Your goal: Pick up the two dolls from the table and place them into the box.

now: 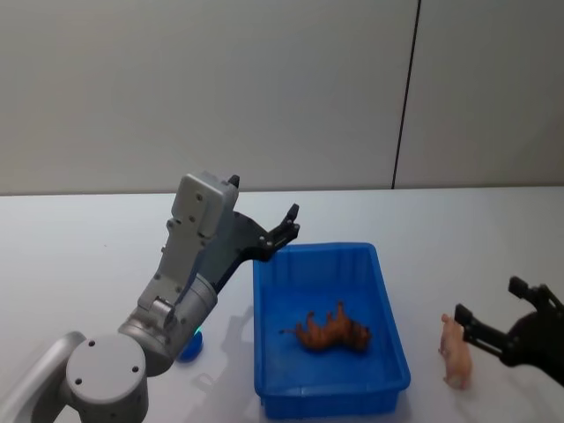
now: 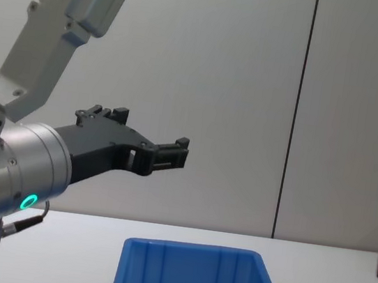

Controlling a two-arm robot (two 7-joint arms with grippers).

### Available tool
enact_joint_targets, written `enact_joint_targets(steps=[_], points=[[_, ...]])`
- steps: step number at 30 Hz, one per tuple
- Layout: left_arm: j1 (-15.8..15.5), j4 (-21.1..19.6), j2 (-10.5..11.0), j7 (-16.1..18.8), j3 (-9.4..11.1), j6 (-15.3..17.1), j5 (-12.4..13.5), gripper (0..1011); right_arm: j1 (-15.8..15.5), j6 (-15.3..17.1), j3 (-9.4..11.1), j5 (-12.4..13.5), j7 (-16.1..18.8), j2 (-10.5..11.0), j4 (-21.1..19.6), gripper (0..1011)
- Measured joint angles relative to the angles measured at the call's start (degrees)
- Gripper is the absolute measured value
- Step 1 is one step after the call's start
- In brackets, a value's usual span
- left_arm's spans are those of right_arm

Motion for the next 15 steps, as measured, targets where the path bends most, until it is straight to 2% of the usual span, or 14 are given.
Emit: enact_joint_targets(steps=[8, 15], points=[[0.00, 0.00, 0.00, 0.00, 0.00, 0.00, 0.00, 1001, -3.76, 0.68, 0.43, 0.48, -3.05, 0.85, -1.83, 1001], [0.00, 0.00, 0.00, 0.00, 0.00, 0.00, 0.00, 1001, -5.05, 1.91, -0.23, -1.32, -5.79, 0.08, -1.80, 1001]])
